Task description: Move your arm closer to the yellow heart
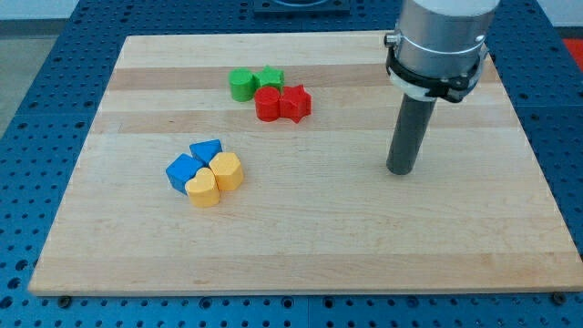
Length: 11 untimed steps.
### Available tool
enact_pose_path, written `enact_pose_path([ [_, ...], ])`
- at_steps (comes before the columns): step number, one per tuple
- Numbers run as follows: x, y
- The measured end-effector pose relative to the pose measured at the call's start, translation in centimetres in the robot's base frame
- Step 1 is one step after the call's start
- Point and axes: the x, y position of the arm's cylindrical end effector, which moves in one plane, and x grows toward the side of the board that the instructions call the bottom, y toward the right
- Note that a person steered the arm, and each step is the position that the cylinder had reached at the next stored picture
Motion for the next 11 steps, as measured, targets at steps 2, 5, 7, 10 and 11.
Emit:
enact_pose_path([
  [2,0.2,-1.0],
  [5,5.9,-14.1],
  [7,10.5,-22.5],
  [10,7.9,-27.3],
  [11,7.1,-26.4],
])
